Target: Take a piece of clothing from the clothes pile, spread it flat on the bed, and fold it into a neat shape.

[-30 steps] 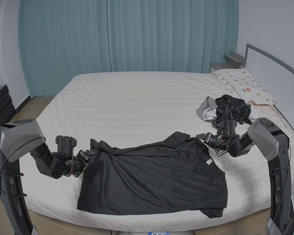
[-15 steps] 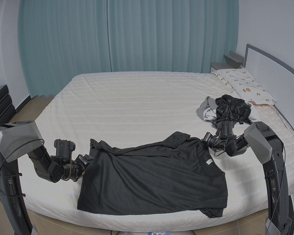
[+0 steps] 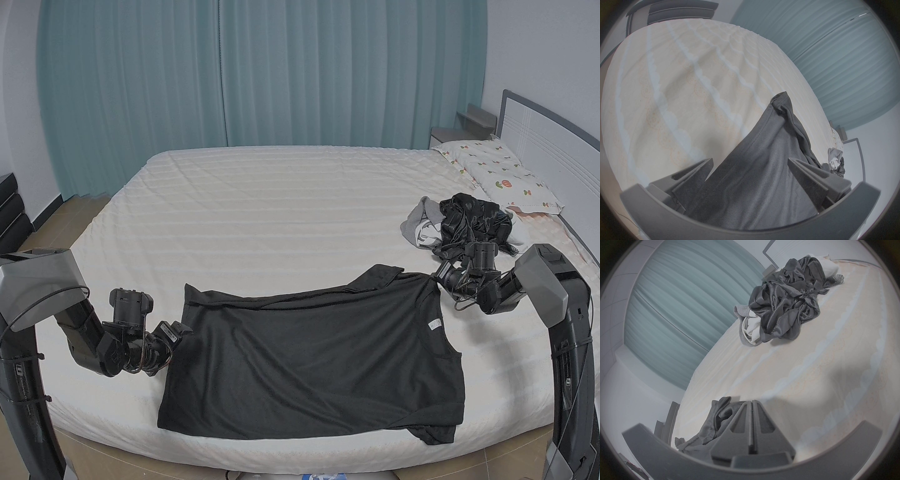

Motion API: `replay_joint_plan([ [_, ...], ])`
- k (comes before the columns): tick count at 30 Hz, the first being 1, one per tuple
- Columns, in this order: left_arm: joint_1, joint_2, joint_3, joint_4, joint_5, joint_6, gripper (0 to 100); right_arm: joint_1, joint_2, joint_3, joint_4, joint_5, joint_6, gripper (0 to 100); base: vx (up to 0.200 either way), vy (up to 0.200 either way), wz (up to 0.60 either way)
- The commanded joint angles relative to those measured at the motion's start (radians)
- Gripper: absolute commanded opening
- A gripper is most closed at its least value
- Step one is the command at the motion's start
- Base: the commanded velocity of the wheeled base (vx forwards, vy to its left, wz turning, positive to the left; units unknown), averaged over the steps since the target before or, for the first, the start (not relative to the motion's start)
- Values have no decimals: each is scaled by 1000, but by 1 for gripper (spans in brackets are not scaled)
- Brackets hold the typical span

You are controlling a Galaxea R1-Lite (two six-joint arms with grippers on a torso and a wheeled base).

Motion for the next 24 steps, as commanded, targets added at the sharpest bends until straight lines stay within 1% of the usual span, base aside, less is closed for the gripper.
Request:
replay_joint_plan([
  [1,-1,5,1,1,-1,0,100,-27,-9,10,-25,0,2,0,0,0,0],
  [13,-4,5,1,4,-1,0,100,-32,-2,26,-44,-6,0,0,0,0,0],
  [14,-4,5,1,4,-1,0,100,-33,0,27,-44,-6,-1,100,0,0,0],
  [19,-4,3,1,4,-1,0,100,-33,-6,79,-59,-3,-12,100,0,0,0],
  [20,-4,0,1,1,-1,0,100,-35,-29,138,-102,11,-15,100,0,0,0],
  [24,-3,-9,4,0,-1,2,100,-40,-95,282,-167,34,-9,100,0,0,0],
])
